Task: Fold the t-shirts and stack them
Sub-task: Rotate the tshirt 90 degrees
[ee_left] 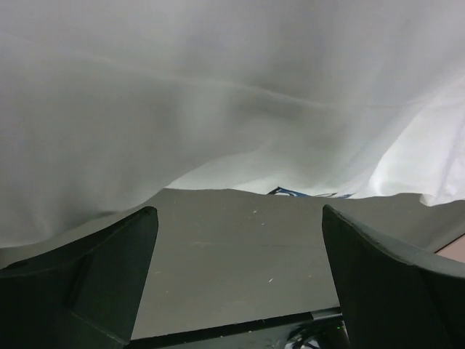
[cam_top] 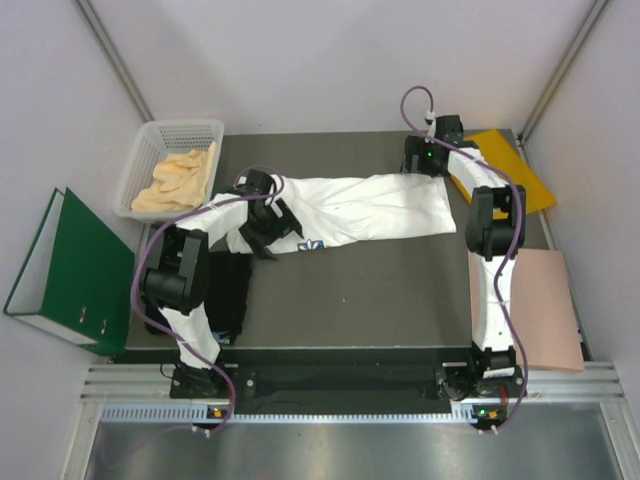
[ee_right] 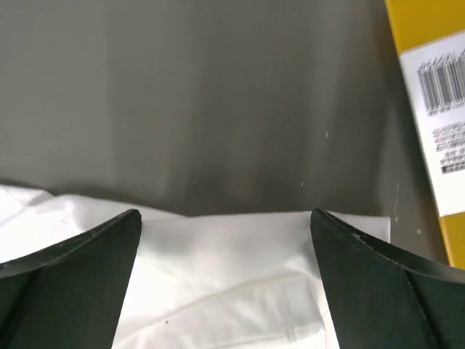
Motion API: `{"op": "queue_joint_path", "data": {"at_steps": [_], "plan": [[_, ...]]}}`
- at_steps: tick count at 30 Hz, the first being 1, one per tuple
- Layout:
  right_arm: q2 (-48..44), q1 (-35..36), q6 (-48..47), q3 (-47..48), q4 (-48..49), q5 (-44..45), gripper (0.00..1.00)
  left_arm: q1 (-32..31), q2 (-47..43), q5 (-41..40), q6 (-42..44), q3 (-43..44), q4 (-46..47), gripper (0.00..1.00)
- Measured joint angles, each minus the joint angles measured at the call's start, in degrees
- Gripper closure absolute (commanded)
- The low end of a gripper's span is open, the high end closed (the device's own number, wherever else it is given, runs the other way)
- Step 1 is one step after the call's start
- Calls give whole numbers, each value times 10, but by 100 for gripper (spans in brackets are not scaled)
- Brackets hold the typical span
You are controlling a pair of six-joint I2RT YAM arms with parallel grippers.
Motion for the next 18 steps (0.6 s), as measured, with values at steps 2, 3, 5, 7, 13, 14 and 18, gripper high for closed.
{"op": "queue_joint_path", "data": {"at_steps": [2, 3, 5, 7, 13, 14, 18], "plan": [[3, 0, -5, 10, -2, -3, 0, 0, 10, 1, -13, 3, -1, 1], [7, 0, -6, 16, -1, -4, 0, 0, 17, 1, -19, 5, -1, 1], [20, 0, -8, 40, -6, -8, 0, 0, 31, -4, -31, 11, -2, 1], [34, 0, -8, 57, -7, -11, 0, 0, 47, -10, -40, 21, -7, 3], [38, 0, -9, 63, -23, -10, 27, 0, 95, -19, -58, 85, -44, 56], [38, 1, -11, 64, -30, -7, 40, 0, 104, -23, -59, 98, -50, 69], [38, 1, -14, 67, -78, 6, 99, 0, 143, -29, -59, 144, -73, 100]]}}
